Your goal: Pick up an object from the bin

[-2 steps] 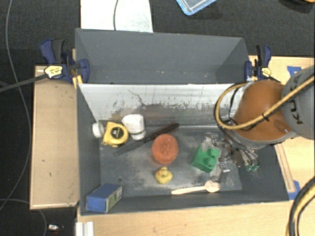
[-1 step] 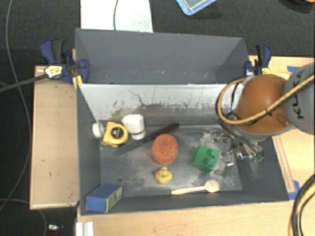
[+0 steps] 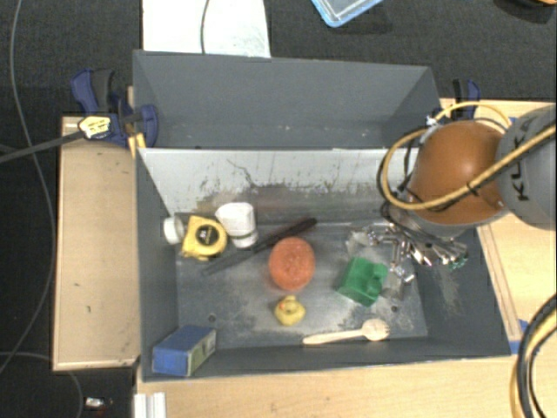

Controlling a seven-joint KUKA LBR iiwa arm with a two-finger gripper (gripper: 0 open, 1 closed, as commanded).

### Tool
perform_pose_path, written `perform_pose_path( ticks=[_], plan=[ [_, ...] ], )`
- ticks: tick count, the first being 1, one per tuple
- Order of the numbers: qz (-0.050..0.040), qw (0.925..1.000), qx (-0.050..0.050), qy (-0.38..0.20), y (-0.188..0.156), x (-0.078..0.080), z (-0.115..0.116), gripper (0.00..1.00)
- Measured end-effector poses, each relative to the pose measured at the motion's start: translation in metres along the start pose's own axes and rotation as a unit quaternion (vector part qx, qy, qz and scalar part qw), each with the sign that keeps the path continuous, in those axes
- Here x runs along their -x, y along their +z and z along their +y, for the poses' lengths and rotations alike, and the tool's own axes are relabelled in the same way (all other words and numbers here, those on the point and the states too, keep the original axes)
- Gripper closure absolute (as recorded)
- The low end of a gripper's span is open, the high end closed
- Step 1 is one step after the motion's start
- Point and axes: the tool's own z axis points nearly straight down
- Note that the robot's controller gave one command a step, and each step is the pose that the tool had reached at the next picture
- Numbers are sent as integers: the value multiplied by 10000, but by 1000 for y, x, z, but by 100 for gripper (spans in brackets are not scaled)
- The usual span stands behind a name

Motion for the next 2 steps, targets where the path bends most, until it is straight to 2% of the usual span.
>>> perform_pose_path(
  ticks=[1, 2],
  plan=[
    [-15, 9991, -22, -434, 33, 10, -30, 0],
    [-19, 9897, -22, -1433, 30, 1, -23, 0]
  ],
)
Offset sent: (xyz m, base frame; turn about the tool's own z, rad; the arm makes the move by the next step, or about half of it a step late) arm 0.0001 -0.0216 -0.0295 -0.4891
